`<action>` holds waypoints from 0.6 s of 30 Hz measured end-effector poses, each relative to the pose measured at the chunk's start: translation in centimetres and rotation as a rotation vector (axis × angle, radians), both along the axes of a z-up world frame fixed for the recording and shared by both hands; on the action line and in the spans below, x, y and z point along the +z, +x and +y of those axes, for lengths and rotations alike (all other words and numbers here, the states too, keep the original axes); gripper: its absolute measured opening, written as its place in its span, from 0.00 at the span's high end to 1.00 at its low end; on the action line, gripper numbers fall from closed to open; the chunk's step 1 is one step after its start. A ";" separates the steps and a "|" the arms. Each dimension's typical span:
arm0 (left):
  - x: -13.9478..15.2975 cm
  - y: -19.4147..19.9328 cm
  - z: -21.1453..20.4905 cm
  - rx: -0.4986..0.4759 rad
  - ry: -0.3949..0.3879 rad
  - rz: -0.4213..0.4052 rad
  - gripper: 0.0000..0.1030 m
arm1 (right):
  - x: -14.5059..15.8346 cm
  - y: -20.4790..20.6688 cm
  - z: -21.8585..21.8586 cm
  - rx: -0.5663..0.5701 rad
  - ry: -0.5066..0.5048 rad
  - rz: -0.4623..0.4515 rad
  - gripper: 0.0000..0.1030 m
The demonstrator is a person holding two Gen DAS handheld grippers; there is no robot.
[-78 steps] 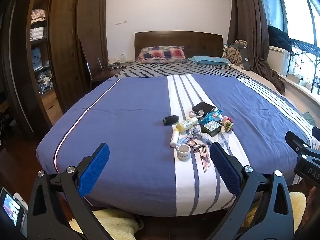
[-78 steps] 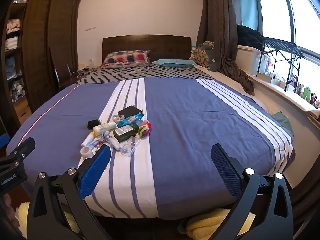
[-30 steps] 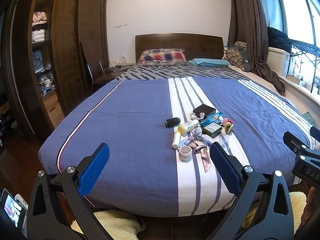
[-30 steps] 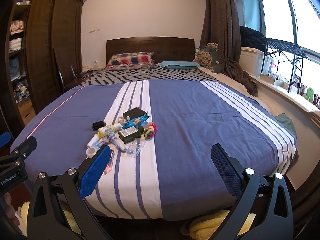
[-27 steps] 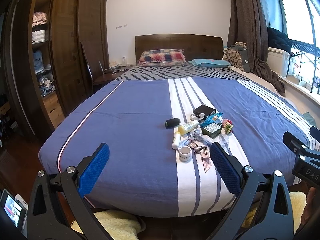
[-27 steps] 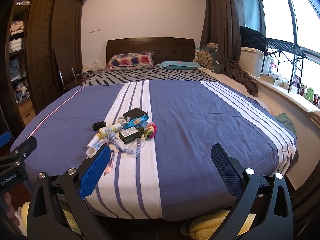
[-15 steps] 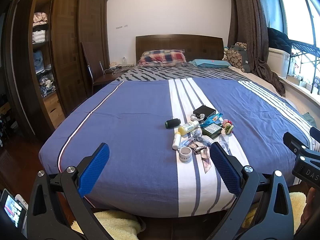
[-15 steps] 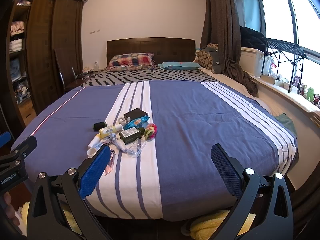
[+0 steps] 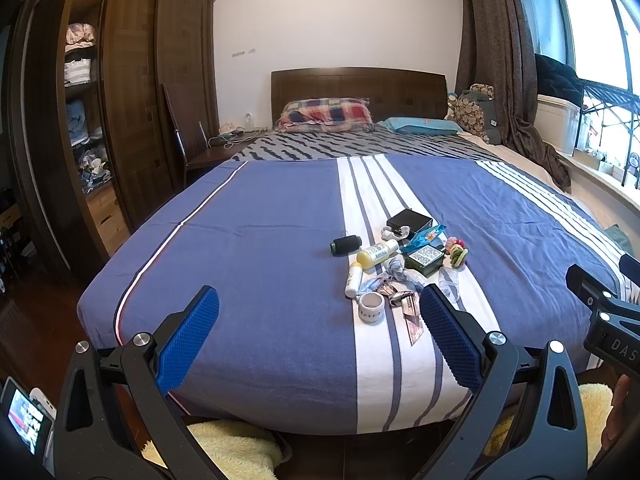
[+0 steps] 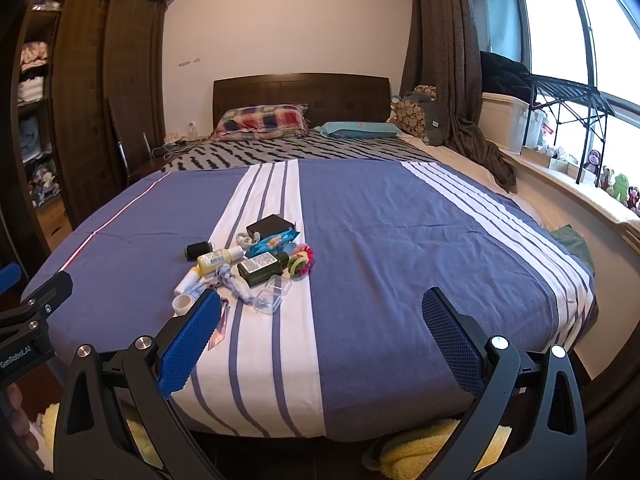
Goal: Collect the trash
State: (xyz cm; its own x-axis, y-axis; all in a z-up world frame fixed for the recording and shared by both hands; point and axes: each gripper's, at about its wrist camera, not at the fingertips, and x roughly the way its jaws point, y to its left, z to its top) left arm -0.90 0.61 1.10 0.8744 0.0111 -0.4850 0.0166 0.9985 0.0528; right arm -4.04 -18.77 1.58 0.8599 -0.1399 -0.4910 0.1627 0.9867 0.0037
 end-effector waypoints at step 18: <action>-3.0 2.1 0.5 0.006 0.006 0.056 0.07 | -2.5 1.8 -0.7 -0.011 0.010 0.060 0.03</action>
